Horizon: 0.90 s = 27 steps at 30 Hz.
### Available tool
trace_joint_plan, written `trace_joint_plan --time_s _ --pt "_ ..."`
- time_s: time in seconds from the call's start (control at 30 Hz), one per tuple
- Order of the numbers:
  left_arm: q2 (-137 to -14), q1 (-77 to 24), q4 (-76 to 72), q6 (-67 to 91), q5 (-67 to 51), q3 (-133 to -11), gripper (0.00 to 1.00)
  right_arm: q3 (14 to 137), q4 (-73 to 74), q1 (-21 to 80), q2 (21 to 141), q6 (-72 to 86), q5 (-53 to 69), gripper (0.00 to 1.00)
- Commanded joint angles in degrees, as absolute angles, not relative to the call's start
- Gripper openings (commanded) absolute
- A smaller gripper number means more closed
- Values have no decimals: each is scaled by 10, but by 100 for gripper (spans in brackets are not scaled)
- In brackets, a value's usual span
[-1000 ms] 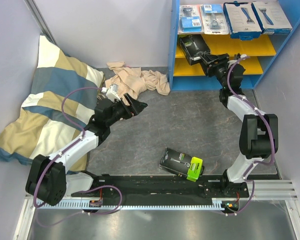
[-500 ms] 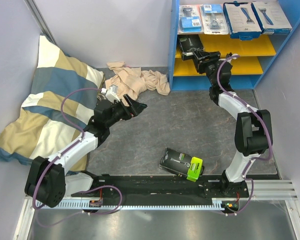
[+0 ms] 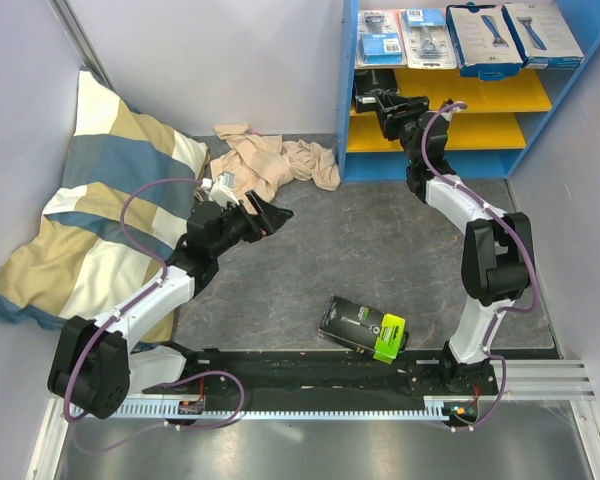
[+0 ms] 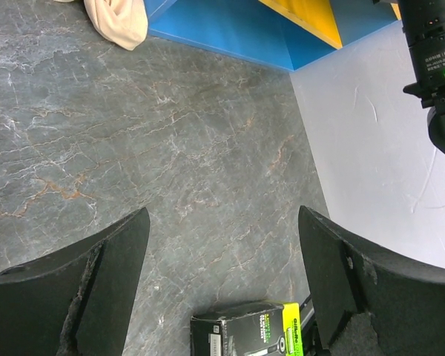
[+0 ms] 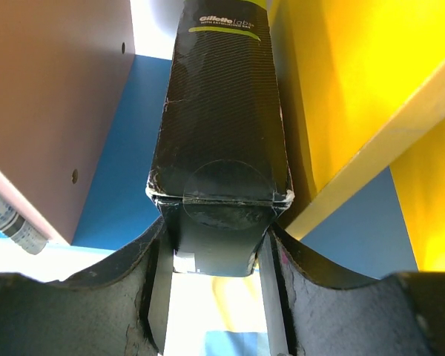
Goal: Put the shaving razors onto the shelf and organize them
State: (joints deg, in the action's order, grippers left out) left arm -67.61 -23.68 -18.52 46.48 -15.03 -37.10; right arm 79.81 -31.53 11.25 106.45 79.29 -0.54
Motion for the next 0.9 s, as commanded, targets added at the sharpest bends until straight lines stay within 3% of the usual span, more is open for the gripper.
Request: trace_joint_plan --time_s 0.0,0.17,0.27,0.3,0.4,0.87 --pt "-657 -234 -196 454 -143 -362 87 837 -353 134 1076 773 48 36" --pt "-654 -234 -197 455 -144 -359 87 846 -340 138 1079 763 74 48" --pt "-650 -234 -197 455 -144 -357 88 844 -312 138 1064 745 73 68" --pt "-649 -234 -197 455 -144 -355 88 837 -307 138 1058 741 70 81" --pt "-647 -234 -199 456 -144 -350 87 828 -277 138 1039 719 69 98" --pt "-648 -234 -209 461 -149 -341 88 763 -244 138 966 662 83 98"
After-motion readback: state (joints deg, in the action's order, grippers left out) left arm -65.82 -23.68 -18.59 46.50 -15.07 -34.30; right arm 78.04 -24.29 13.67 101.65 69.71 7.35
